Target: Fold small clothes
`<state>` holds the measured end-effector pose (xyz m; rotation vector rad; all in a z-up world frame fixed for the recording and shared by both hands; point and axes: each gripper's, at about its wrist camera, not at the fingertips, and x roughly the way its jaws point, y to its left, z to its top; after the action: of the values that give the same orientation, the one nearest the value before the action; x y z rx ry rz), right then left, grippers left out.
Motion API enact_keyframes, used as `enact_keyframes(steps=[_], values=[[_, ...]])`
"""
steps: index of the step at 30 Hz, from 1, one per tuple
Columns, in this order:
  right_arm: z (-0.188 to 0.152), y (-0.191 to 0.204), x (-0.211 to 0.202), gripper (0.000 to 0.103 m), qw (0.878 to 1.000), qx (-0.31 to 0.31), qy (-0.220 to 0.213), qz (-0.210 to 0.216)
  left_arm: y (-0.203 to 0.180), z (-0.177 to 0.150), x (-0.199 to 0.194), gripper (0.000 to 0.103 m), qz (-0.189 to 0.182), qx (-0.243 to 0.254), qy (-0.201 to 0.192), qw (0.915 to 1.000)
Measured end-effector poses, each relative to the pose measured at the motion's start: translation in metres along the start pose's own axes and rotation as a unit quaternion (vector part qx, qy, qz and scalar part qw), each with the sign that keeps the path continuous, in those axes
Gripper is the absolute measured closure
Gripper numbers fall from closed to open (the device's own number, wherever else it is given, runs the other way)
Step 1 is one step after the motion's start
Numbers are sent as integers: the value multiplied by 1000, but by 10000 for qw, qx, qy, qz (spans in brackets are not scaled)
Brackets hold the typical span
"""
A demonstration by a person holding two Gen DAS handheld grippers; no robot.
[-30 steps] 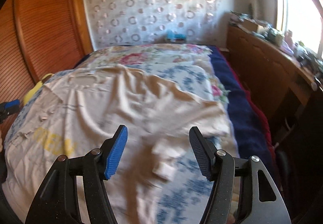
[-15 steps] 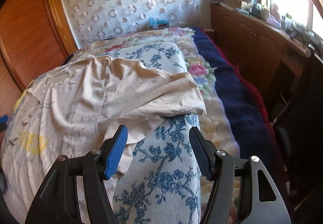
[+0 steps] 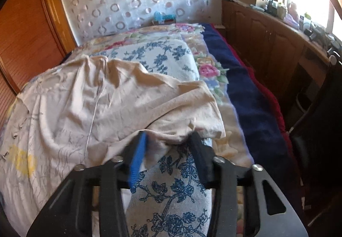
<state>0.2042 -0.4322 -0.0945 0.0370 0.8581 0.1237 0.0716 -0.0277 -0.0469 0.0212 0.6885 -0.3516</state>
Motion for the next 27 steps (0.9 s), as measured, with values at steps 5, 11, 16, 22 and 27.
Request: enact_keyframes(steps=[5,11,16,22,27], values=[[-2,10,1,99,9993,-371,77,-48,3,-2,0,48,-8,-68,-19,10000],[9,31,-29,99,9970,-655,-411,-99,5,-2,-4,48,7,-103,-84,9999],[26,78,-62,99,9902,-1076,-818,364,5,-1,-6,48,25,-107,-99,9999],[30,130,-77,52,9785,-1438,-887,1186,5,-1,-7,48,23,-87,-105,9999],[21,120,-73,48,9818,-1308,-790,1131,6,-1,-9,48,15,-86,-135,9999]])
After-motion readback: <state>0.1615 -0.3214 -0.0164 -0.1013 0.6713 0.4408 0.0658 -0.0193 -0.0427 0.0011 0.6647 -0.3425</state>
